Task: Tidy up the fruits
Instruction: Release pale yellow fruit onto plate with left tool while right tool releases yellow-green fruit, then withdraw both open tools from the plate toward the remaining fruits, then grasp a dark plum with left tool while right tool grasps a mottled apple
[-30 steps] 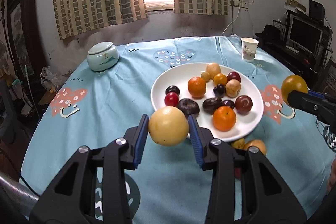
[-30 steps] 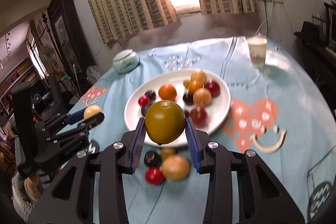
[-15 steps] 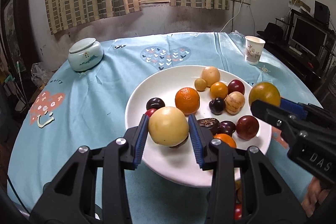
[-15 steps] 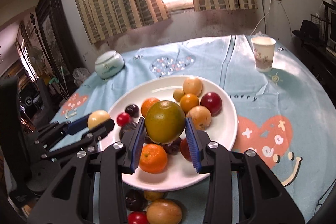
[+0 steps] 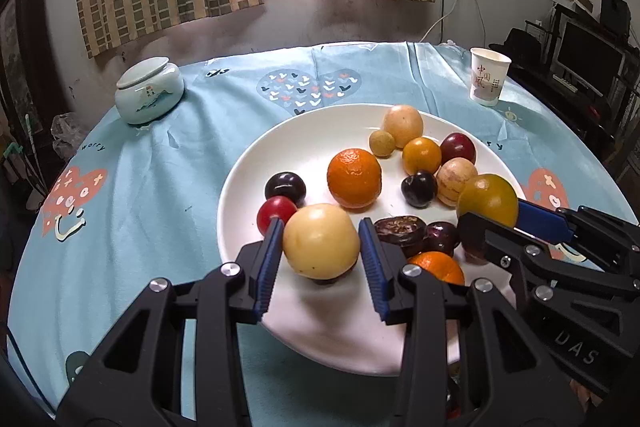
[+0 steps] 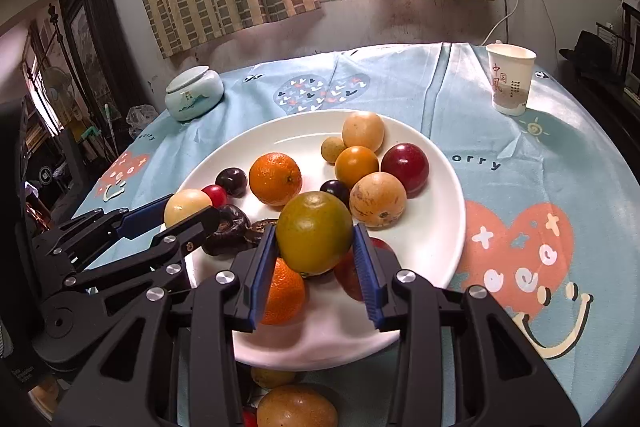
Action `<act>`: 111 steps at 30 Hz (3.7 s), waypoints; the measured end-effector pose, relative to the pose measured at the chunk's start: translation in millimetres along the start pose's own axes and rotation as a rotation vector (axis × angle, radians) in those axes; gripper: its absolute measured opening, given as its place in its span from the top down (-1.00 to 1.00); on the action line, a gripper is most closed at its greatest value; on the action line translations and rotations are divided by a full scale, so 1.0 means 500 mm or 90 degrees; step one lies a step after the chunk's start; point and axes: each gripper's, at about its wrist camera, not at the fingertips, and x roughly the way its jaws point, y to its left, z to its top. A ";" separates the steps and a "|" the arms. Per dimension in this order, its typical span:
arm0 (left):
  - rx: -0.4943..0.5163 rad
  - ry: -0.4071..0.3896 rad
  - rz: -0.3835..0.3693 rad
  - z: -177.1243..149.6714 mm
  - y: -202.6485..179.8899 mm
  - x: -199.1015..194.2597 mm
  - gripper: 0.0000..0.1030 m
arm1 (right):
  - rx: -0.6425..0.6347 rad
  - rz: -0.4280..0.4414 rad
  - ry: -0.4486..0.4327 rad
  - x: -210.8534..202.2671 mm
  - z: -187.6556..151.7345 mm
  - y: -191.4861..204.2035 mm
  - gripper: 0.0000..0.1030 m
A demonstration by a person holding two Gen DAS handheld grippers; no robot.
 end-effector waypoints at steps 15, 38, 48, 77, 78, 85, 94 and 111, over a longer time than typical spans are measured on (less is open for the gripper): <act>-0.016 -0.060 0.050 -0.006 0.037 -0.065 -0.45 | -0.006 0.001 -0.088 -0.091 0.006 -0.001 -0.24; 0.031 -0.002 0.030 -0.145 0.035 -0.130 -0.64 | 0.009 0.019 0.057 -0.093 -0.166 0.003 -0.24; 0.030 -0.005 0.029 -0.146 0.032 -0.132 -0.71 | 0.020 -0.003 0.064 -0.089 -0.163 -0.016 -0.24; 0.060 0.071 -0.002 -0.166 -0.002 -0.082 -0.71 | 0.103 -0.036 -0.030 -0.164 -0.136 -0.084 -0.26; 0.051 0.068 -0.003 -0.166 0.009 -0.087 -0.71 | 0.103 -0.035 -0.029 -0.164 -0.136 -0.084 -0.26; 0.076 0.059 -0.019 -0.181 0.008 -0.107 -0.71 | 0.103 -0.034 -0.027 -0.166 -0.136 -0.083 -0.27; -0.011 0.077 -0.015 -0.176 0.080 -0.090 -0.70 | 0.101 -0.027 -0.018 -0.165 -0.139 -0.079 -0.27; 0.026 0.099 -0.045 -0.181 0.051 -0.068 0.16 | 0.096 -0.026 -0.013 -0.160 -0.143 -0.074 -0.27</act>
